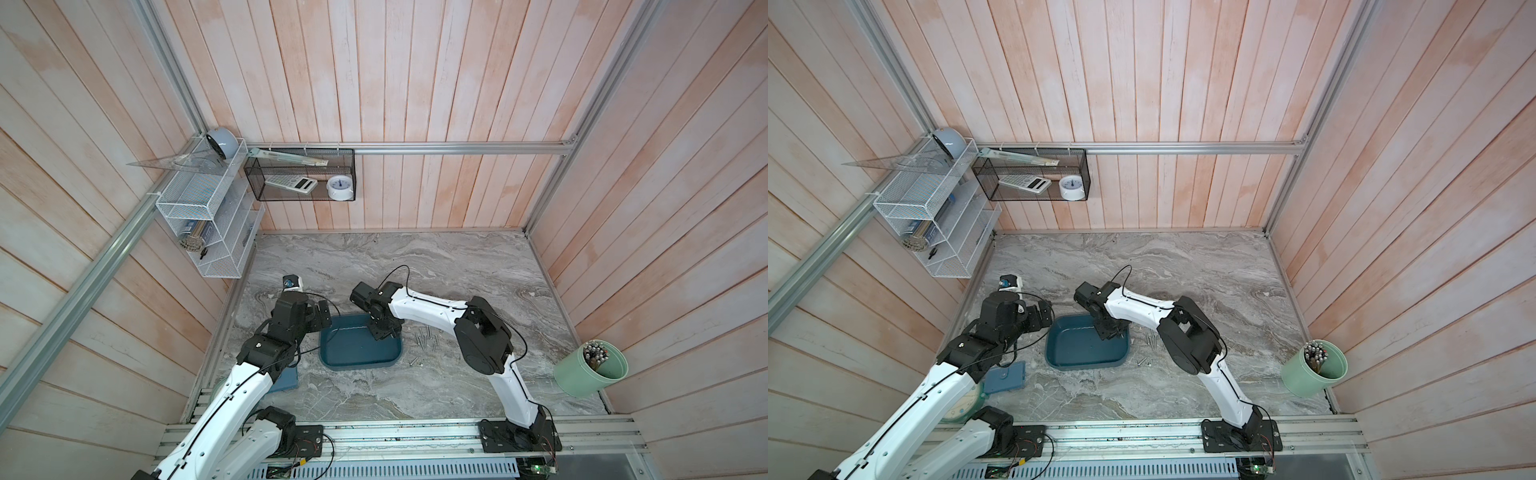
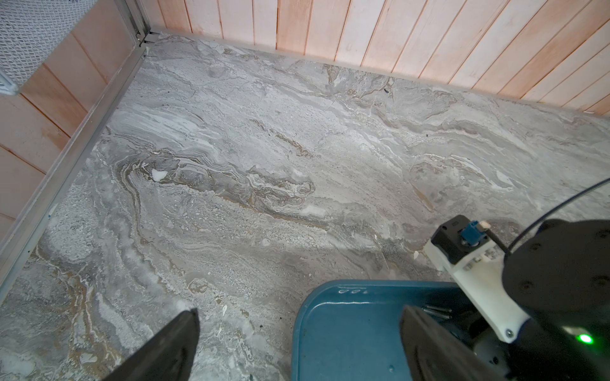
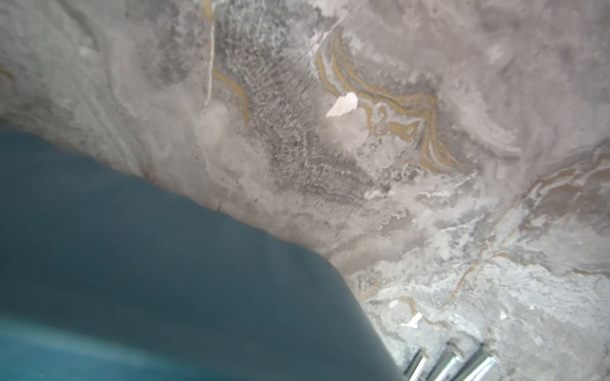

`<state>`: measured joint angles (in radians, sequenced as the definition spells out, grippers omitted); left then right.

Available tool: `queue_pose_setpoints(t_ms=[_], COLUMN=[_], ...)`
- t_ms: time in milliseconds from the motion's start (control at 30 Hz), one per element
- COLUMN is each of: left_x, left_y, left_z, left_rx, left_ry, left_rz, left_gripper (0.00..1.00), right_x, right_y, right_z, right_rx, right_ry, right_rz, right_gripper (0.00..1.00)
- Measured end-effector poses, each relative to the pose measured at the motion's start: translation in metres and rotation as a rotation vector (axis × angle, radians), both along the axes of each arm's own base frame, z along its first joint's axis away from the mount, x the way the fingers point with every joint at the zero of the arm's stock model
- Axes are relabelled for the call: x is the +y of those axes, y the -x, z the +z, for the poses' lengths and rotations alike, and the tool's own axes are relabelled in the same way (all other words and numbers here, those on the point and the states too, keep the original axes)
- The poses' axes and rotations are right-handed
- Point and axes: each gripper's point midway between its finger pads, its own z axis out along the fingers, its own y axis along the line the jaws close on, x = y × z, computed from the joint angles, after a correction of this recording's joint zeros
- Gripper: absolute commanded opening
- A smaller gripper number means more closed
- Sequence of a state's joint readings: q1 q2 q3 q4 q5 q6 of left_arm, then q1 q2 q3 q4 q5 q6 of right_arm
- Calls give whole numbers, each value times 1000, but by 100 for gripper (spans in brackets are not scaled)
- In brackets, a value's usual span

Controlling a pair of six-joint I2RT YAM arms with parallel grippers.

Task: Take out the screws from the storage box
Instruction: Pick up the screw from the storage box.

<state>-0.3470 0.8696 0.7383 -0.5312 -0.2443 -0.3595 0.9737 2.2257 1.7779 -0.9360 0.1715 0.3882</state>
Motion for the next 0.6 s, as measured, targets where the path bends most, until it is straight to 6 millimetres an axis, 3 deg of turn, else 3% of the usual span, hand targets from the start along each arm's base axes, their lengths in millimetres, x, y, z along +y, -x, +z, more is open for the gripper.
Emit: queue_pose_setpoints(t_ms=[267,600], left_x=[0,0], left_y=[0,0], left_z=[0,0], left_rx=[0,0], left_ry=[0,0], left_rz=[0,0], left_gripper=[100,100], right_x=[3,3], right_y=[-3,-3], right_z=[-2,-6], right_rx=[-5,1], right_ry=[-2,3], right_rz=[-1,-4], right_gripper=[19,17])
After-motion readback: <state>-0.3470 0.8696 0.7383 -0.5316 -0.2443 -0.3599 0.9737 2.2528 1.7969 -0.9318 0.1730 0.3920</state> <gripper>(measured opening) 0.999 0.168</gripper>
